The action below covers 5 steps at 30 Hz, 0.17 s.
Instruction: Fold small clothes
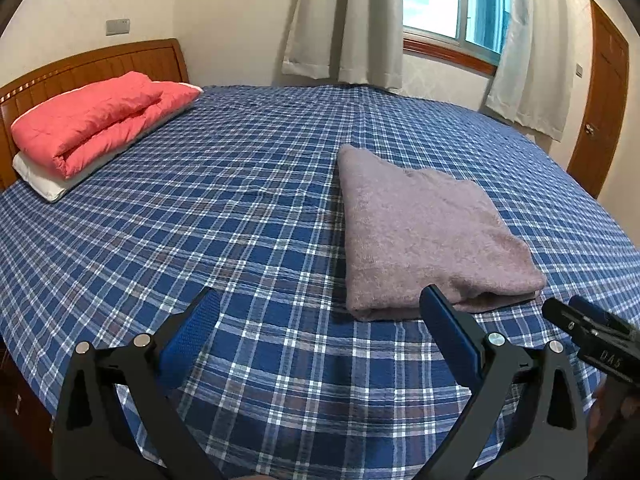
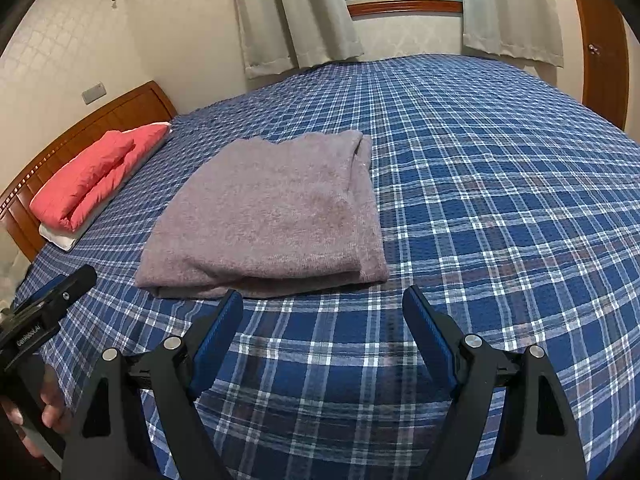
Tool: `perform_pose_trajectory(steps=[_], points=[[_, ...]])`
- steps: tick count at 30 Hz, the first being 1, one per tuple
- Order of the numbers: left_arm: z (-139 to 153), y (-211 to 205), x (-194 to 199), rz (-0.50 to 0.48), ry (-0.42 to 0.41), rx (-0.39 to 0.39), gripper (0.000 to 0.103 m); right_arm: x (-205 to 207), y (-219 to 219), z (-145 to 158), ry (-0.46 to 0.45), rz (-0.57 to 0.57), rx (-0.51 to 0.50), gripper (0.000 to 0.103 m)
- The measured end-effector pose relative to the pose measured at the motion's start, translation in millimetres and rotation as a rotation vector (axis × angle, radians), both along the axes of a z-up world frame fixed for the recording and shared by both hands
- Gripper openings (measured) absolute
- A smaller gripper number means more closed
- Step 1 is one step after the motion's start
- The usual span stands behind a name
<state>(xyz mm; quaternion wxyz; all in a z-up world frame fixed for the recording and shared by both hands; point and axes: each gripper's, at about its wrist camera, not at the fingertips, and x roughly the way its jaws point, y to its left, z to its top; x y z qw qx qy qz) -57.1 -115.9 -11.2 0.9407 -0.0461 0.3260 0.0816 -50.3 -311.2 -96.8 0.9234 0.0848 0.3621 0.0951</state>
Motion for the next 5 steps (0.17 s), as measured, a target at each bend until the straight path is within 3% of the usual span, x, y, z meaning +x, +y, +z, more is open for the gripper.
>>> perform_pose_trajectory(steps=[5], points=[[6.9, -1.4, -2.3, 0.010, 0.008, -0.010, 0.100, 0.9, -2.8, 0.0, -0.003, 0.003, 0.004, 0.081]])
